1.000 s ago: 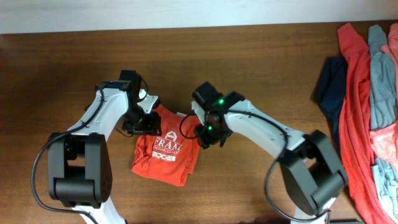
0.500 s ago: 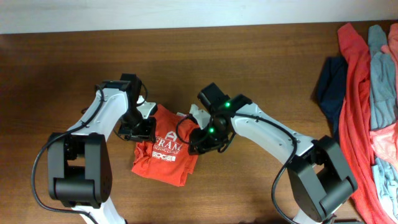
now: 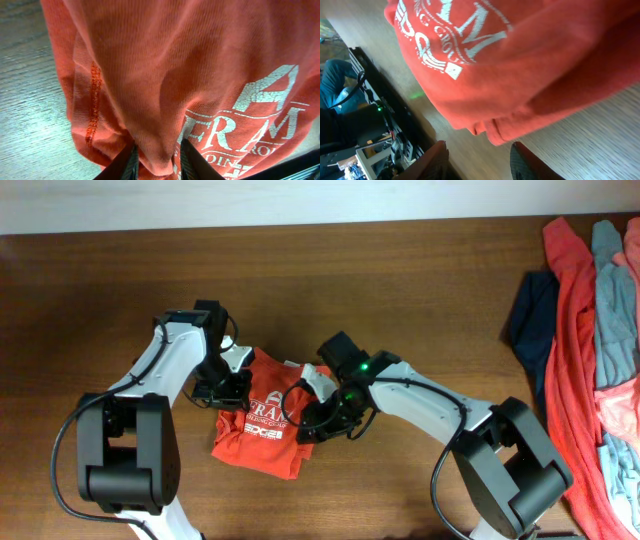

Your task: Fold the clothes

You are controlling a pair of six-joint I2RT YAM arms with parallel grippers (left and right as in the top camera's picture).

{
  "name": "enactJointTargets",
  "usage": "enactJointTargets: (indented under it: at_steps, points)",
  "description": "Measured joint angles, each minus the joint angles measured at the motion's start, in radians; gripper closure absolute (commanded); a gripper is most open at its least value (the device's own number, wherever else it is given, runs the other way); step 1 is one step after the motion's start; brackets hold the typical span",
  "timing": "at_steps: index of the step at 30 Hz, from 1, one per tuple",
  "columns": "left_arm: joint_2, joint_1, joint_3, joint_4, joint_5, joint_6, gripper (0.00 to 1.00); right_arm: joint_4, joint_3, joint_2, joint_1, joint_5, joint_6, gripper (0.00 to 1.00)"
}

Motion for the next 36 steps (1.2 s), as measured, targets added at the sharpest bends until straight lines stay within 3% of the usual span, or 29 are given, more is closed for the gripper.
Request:
enactJointTargets:
  at_steps: [6, 10, 12, 17, 23, 28, 30, 31, 35, 36]
  points:
    - [0.0, 0.0, -0.01, 0.001, 0.004, 0.0, 0.71, 0.041, -0.009, 0.0, 0.031, -0.001, 0.025, 0.59]
    - [0.0, 0.0, -0.01, 0.002, 0.004, 0.0, 0.72, 0.064, -0.009, 0.005, 0.032, 0.0, 0.034, 0.7]
    - [0.0, 0.0, -0.011, 0.005, 0.004, 0.0, 0.72, 0.078, -0.009, 0.012, 0.032, 0.0, 0.042, 0.71]
    - [0.0, 0.0, -0.011, 0.005, 0.007, 0.0, 0.73, 0.094, -0.009, 0.031, 0.032, 0.006, 0.055, 0.69]
    - [0.0, 0.0, -0.011, 0.005, 0.007, 0.0, 0.73, 0.092, -0.013, 0.049, 0.032, 0.028, 0.063, 0.6]
    - [0.0, 0.0, -0.011, 0.005, 0.007, 0.0, 0.72, 0.088, -0.023, 0.05, 0.032, 0.031, 0.061, 0.61]
    - [0.0, 0.0, -0.011, 0.005, 0.007, 0.0, 0.72, 0.089, -0.023, 0.05, 0.032, 0.031, 0.061, 0.68]
    - [0.0, 0.0, -0.011, 0.005, 0.007, 0.0, 0.72, 0.09, -0.023, 0.05, 0.032, 0.031, 0.058, 0.78]
    - [0.0, 0.0, -0.011, 0.005, 0.007, 0.0, 0.72, 0.109, -0.023, 0.05, 0.032, 0.034, 0.067, 0.96]
    - [0.0, 0.0, -0.011, 0.005, 0.007, 0.0, 0.72, 0.114, -0.023, 0.05, 0.032, 0.034, 0.069, 0.96]
